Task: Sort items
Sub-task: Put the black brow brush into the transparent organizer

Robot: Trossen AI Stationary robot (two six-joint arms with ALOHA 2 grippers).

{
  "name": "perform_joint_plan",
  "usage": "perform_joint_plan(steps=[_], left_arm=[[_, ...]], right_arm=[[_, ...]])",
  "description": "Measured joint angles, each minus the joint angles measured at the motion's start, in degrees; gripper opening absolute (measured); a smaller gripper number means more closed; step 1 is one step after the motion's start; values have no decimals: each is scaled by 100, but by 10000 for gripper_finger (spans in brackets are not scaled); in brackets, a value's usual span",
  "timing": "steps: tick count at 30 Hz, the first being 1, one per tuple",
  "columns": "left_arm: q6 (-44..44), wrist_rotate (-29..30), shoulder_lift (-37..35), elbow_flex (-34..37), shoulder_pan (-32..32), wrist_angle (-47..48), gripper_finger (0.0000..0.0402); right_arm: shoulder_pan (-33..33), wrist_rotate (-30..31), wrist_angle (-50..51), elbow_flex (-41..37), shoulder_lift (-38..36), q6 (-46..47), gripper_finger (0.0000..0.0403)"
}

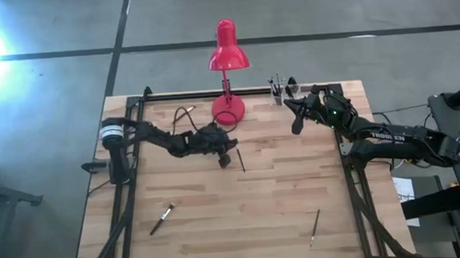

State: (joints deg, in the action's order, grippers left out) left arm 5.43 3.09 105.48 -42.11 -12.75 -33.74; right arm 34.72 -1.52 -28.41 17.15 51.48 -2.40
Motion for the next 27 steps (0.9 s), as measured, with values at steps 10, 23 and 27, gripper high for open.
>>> perform_joint_plan(steps=[10,23,27], left_arm=[[-129,436,366,-176,7,29,85],[-550,731,810,-417,29,-117,53],[-560,733,774,-395,42,-98,8]], right_arm=[[2,0,-1,-24,0,-2,8],[-62,-5,-12,-33,2,-13,9],[-65,-6,-12,-33,2,-9,9]])
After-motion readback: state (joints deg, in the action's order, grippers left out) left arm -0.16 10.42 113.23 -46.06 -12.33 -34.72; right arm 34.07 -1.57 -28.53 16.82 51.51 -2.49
